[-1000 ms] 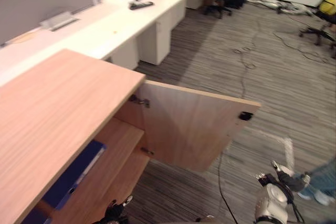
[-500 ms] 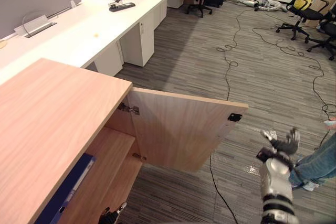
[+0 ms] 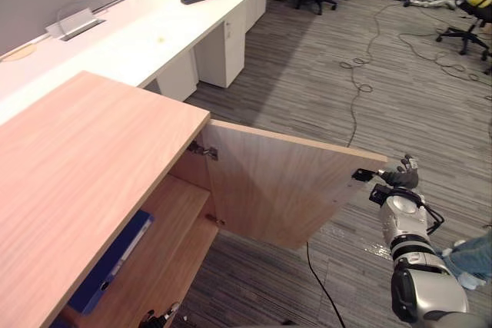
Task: Walk over to the cabinet, pick up the folder, carry it to the office cabinet, place the folder inside the office cabinet, then close the office cabinet door
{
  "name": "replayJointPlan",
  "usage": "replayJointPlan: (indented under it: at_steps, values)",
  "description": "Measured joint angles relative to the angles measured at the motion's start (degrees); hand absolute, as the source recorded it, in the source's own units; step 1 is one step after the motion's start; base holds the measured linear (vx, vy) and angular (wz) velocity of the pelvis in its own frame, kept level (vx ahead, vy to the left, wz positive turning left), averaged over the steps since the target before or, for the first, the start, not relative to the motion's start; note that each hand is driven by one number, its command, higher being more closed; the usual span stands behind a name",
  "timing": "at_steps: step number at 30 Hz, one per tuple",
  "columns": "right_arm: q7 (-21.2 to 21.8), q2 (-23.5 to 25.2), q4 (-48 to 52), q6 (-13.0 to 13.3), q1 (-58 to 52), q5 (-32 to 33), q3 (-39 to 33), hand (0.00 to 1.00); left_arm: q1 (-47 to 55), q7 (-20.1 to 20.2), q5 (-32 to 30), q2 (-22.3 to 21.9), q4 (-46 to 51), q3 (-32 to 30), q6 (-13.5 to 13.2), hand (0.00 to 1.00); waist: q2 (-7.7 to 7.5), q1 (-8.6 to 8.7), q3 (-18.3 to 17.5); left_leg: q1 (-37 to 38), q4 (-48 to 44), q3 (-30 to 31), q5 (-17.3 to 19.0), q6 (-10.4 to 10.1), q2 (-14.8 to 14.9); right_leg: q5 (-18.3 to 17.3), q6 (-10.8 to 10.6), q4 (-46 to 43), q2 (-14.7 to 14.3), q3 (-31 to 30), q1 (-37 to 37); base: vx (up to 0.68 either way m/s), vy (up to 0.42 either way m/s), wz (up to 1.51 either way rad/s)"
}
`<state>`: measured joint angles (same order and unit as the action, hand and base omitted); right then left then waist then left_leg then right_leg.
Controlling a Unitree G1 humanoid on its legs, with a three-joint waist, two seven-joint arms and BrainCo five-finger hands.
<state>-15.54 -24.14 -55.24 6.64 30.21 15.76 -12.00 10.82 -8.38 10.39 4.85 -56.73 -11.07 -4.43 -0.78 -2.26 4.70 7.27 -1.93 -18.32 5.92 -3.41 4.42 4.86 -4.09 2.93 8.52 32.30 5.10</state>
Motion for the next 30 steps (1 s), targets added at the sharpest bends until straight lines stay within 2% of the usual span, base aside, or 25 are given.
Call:
replayJointPlan:
  at_steps: [4,6,10,12,16,18,20,21,22,26,30]
  values:
    - [6.66,-0.53,-4.43,-0.54,1.64,0.98,6.16,0.0,0.81,0.14,0.73,0.2,-0.02,0.69,-0.03,0.0,0.32,-0.25,0.92,-0.26,-0.41,0.16,-0.03,-0.02,0.41,0.4,0.28,0.84,-0.52,0.07,0.23,-0.05,-0.044,0.0]
    - [8.39,-0.79,-5.27,-1.02,1.63,-0.18,8.02,0.0,0.83,0.49,0.69,0.32,-0.04,0.87,-0.04,0.0,0.33,-0.18,0.93,-0.23,-0.41,0.19,-0.13,-0.05,0.55,0.43,0.33,0.89,-0.66,0.03,0.26,-0.05,-0.043,-0.03]
    - [11.38,-5.15,-2.67,-1.95,1.1,-5.08,21.4,0.0,0.94,1.23,0.55,0.88,-0.09,2.15,-0.11,0.0,0.34,0.14,0.94,-0.22,-0.26,0.17,-0.36,-0.17,0.84,0.76,0.77,1.28,-1.38,-0.24,0.26,-0.06,-0.05,-0.03]
    - [14.48,-8.85,4.55,-2.08,-0.94,-8.4,31.62,0.0,1.34,1.39,0.07,1.06,-0.09,2.28,-0.12,0.0,0.32,0.54,0.95,-0.13,-0.15,-0.2,-0.48,-0.37,1.22,1.07,0.95,1.78,-2.02,-1.01,0.09,-0.07,-0.058,-0.15]
    - [17.47,-12.88,16.82,-1.94,-2.38,-12.02,44.92,0.0,1.77,1.86,-1.22,1.53,-0.47,1.99,-0.12,0.0,0.29,2.08,0.94,0.33,0.25,-1.42,-0.77,-0.99,2.54,1.1,1.05,1.8,-3.09,-3.18,-0.79,-0.06,-0.071,-0.3]
    - [20.71,-14.67,23.18,-1.63,-2.39,-12.48,51.09,0.0,1.35,1.94,-2.09,1.69,-1.0,1.77,-0.15,0.0,0.25,2.31,0.91,0.64,0.93,-2.56,-1.14,-1.6,3.08,1.15,1.4,1.81,-4.04,-4.45,-1.55,-0.06,-0.085,-0.35]
    - [26.41,-18.93,35.83,-0.47,-1.49,-12.51,61.97,0.0,0.13,2.01,-3.01,1.55,-1.35,0.9,-0.19,0.0,0.23,2.32,0.82,-0.25,0.37,-2.93,-1.23,-1.86,4.14,1.1,2.35,1.84,-4.97,-5.07,-2.36,-0.05,-0.103,-0.16]
    - [28.25,-19.48,38.68,-0.09,-0.78,-12.45,65.07,0.0,-0.15,2.06,-3.09,1.45,-1.35,0.61,-0.27,0.0,0.24,2.23,0.82,-0.27,0.24,-2.89,-1.34,-2.04,4.31,1.02,2.5,1.84,-5.22,-5.07,-2.37,-0.04,-0.101,0.01]
    - [32.55,-19.51,43.37,0.93,0.52,-12.12,70.01,0.0,-0.79,2.21,-3.08,1.4,-1.34,0.51,-0.54,0.0,0.2,1.61,0.79,-0.35,0.16,-2.82,-1.53,-2.36,4.83,0.91,2.7,1.84,-5.73,-5.07,-2.37,-0.02,-0.093,0.07]
    - [43.33,-15.35,48.34,2.44,0.81,-7.91,78.66,0.0,-1.64,2.24,-1.64,0.21,-1.82,-2.33,-1.01,0.0,-0.12,-0.73,-0.78,-2.37,-0.24,-1.95,-1.79,-2.72,5.29,0.85,3.22,1.84,-6.14,-4.89,-3.8,-0.02,-0.053,0.06]
    - [46.4,-11.29,48.21,2.6,0.7,-8.34,81.82,0.0,-1.21,1.43,1.69,-0.29,-3.28,-7.5,-1.01,0.0,-0.8,-1.84,-1.43,-2.4,-0.36,-1.14,-1.93,-2.56,4.77,0.92,3.29,1.84,-5.53,-4.7,-3.4,-0.02,0.014,0.11]
